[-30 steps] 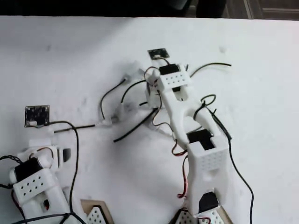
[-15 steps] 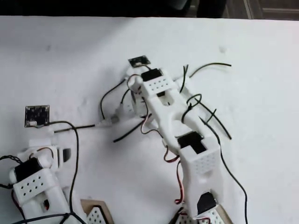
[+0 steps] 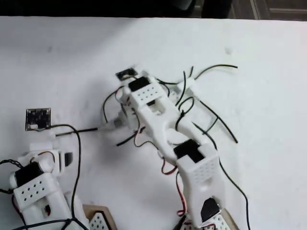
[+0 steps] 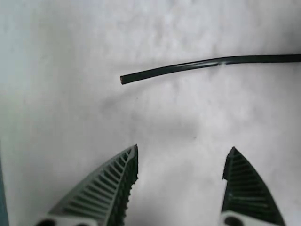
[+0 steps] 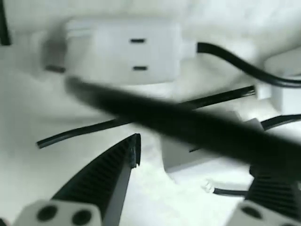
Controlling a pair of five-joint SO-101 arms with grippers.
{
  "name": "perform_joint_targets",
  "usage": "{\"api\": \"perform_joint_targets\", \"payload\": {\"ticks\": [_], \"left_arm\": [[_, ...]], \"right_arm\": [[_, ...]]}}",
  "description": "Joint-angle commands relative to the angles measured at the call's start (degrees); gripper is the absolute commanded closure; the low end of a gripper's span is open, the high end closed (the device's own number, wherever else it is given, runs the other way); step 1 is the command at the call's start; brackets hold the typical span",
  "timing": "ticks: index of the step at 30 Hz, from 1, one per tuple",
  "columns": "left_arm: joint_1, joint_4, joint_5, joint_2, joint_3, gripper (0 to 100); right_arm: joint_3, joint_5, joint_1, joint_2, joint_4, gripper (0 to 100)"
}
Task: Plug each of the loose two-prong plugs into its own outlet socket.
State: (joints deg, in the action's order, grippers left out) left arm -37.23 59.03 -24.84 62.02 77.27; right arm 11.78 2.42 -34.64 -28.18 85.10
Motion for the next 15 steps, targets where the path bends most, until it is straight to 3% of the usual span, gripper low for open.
{"api": "perform_joint_targets", "payload": {"ticks": [1,8,15], "left_arm": [[-0.1,-1.1,0.0,1.2,-0.1,71],[0.0,-1.1,0.0,1.2,-0.3,71],[11.9,-0.2,-0.1,1.2,-2.6,71]], "right_arm": [[2.6,1.4,-2.6,6.7,3.0,66.7],[2.2,2.5,-1.4,17.0,5.0,82.1],[2.2,2.5,6.4,24.2,7.8,93.2]]}}
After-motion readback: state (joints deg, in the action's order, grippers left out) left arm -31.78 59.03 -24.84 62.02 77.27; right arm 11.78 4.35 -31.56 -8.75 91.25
